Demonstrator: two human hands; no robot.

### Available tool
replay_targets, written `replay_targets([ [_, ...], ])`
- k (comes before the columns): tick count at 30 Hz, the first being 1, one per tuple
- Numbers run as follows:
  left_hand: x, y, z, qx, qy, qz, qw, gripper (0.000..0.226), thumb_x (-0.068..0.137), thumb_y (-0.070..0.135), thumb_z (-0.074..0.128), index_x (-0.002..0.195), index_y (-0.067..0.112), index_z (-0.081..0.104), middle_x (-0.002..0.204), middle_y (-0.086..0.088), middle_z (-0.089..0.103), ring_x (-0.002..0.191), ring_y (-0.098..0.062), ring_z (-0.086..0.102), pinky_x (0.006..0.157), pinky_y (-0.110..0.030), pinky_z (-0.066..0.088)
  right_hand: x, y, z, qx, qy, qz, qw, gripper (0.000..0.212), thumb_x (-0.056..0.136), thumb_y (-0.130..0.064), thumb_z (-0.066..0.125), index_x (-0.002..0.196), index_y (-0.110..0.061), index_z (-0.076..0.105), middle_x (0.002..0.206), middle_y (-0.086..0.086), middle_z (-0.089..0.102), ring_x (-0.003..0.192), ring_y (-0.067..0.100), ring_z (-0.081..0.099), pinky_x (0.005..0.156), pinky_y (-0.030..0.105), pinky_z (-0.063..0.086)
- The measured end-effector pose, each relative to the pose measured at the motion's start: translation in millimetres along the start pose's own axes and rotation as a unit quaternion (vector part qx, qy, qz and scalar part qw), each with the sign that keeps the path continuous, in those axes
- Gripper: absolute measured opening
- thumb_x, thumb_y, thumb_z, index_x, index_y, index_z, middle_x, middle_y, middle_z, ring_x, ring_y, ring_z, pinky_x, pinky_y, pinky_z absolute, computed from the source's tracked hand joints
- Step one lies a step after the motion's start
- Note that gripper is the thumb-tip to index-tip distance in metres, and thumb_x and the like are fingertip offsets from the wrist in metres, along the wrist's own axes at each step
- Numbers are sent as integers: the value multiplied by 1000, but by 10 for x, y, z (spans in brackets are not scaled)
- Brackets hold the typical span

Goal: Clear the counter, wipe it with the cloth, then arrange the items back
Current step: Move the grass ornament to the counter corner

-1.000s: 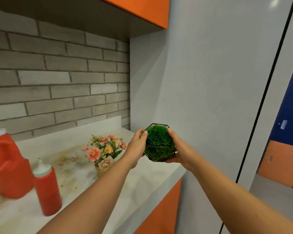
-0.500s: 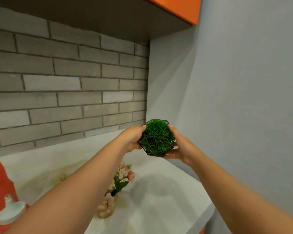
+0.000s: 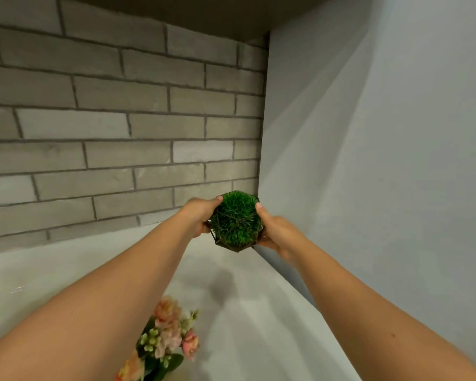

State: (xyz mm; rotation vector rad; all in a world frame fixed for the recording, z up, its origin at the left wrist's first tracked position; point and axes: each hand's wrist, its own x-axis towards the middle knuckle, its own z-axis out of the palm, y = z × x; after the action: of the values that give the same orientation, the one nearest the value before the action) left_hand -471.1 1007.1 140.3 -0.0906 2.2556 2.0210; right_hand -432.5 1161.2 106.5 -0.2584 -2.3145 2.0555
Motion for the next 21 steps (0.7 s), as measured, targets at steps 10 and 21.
replay_targets([
  [10, 1052, -193, 440, -48, 149, -13, 988, 49, 86, 36, 63, 120, 2, 57, 118, -13, 61, 102, -29, 60, 79, -34, 53, 1164, 137, -233, -30, -27, -12, 999, 58, 93, -52, 43, 118, 0, 55, 103, 11, 64, 88, 23, 61, 74, 30, 52],
  [21, 1713, -602, 717, -32, 232, 11, 972, 53, 87, 46, 58, 116, 1, 59, 117, -16, 61, 109, -32, 57, 95, -40, 49, 1988, 653, -166, 66, -36, -51, 996, 40, 97, -38, 42, 122, -9, 53, 119, 9, 60, 110, 25, 59, 98, 42, 49],
])
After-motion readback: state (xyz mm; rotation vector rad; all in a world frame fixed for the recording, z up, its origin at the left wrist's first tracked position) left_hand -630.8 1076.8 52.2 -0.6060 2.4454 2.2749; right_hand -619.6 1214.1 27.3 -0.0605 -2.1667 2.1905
